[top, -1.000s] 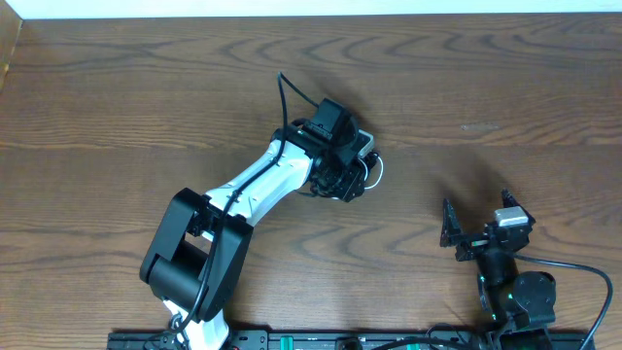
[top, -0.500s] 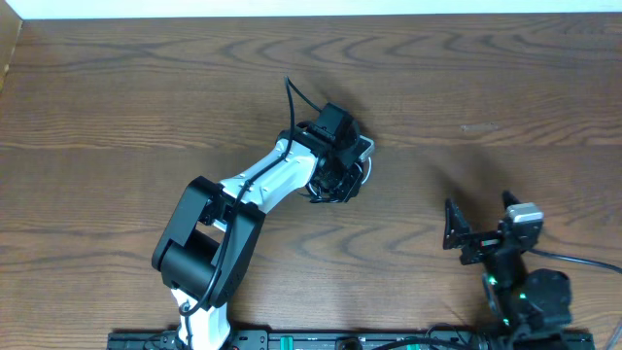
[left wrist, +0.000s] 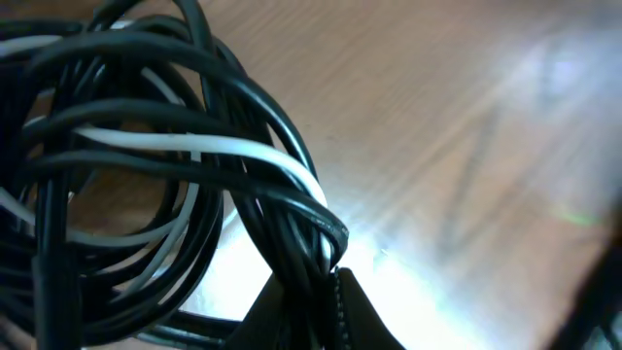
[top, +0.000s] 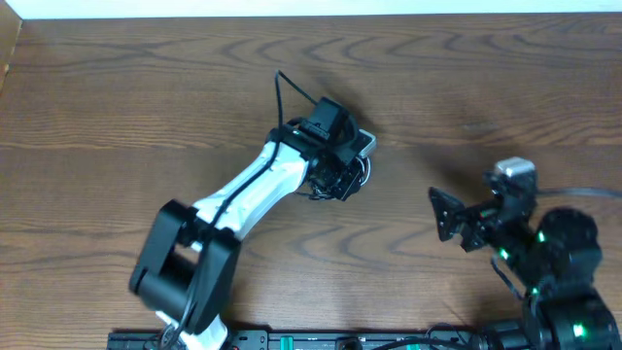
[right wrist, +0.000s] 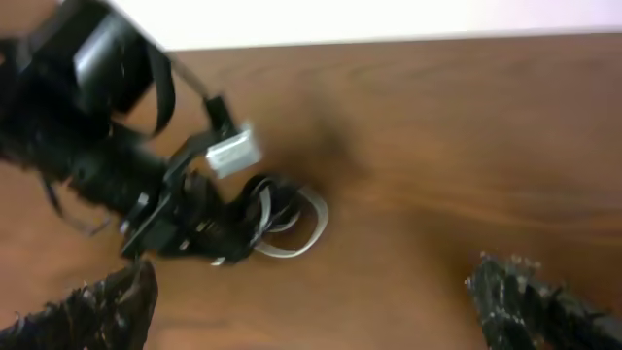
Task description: Untangle cables
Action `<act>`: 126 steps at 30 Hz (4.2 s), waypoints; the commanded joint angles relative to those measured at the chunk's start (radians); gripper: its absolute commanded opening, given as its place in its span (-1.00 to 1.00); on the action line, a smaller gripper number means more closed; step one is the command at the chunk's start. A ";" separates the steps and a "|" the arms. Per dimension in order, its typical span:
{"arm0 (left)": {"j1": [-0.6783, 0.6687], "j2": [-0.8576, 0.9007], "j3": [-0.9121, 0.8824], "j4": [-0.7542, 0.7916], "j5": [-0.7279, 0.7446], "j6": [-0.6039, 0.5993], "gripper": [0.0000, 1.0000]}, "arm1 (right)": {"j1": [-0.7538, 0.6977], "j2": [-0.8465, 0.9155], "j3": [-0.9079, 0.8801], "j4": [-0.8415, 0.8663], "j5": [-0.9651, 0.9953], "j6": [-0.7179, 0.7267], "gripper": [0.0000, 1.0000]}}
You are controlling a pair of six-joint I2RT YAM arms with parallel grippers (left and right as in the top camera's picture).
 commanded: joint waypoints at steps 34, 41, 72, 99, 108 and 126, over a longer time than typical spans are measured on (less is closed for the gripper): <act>0.051 -0.108 -0.002 -0.091 0.494 0.267 -0.85 | -0.015 0.533 0.053 0.115 -0.485 0.219 0.00; 0.016 -0.108 -0.002 -0.076 0.494 0.271 -0.85 | -0.015 0.538 0.053 0.114 -0.485 0.257 -0.02; 0.016 -0.108 -0.002 -0.092 0.513 0.270 -0.85 | 0.037 0.541 0.052 0.092 -0.296 0.257 -0.98; 0.015 -0.108 -0.002 -0.091 0.510 0.369 -0.85 | 0.044 0.573 0.051 0.141 -0.351 0.545 -0.46; 0.015 -0.108 -0.002 -0.074 0.512 0.373 -0.85 | 0.053 0.573 0.051 0.138 -0.354 0.546 -0.46; 0.016 -0.108 -0.002 -0.054 0.512 0.372 -0.85 | 0.083 0.589 0.044 0.128 -0.297 0.541 -0.63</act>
